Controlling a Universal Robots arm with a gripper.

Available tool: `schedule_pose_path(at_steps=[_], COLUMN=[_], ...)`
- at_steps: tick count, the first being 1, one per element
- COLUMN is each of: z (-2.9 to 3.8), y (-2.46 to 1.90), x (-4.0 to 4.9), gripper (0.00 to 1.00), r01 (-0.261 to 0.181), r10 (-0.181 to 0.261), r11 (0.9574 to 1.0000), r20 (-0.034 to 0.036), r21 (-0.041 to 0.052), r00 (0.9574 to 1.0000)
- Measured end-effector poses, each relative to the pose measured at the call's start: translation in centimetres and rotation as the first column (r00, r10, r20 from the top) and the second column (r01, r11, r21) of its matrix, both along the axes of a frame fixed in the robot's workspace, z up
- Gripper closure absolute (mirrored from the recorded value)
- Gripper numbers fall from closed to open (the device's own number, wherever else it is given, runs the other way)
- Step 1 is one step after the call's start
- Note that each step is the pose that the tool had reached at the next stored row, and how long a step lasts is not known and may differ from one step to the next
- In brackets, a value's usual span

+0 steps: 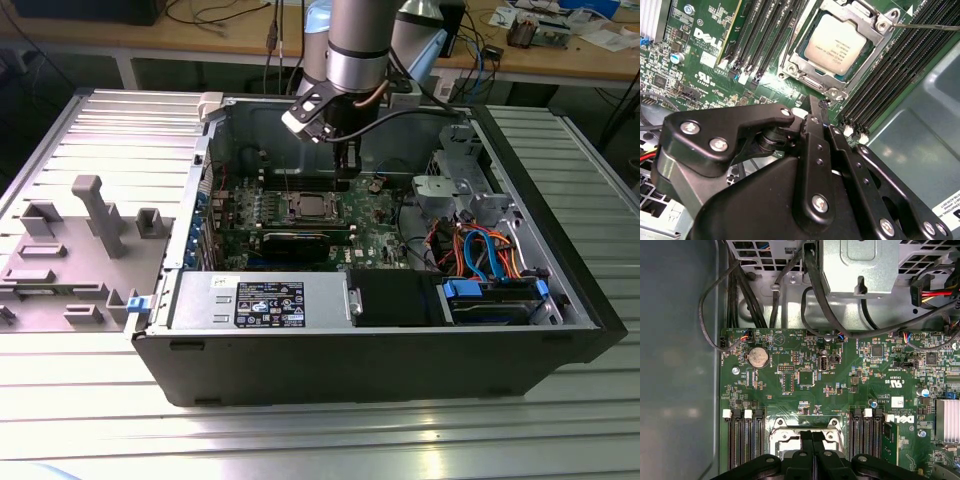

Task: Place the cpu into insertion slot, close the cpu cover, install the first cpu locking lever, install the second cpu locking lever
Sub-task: 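Close the cpu cover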

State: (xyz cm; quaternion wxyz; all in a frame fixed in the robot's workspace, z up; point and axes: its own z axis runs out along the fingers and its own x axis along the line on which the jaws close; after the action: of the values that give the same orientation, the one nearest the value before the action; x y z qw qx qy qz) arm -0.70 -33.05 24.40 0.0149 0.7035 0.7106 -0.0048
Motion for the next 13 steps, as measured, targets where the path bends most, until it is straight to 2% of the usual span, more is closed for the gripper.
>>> schedule_pose_path(at_steps=[13], z=[-0.01], y=[-0.01], x=[-0.18], gripper=[0.89], r01=[0.0], r10=[0.0], r11=[1.0], r20=[-0.0003], r21=[0.0002], r00=[1.0])
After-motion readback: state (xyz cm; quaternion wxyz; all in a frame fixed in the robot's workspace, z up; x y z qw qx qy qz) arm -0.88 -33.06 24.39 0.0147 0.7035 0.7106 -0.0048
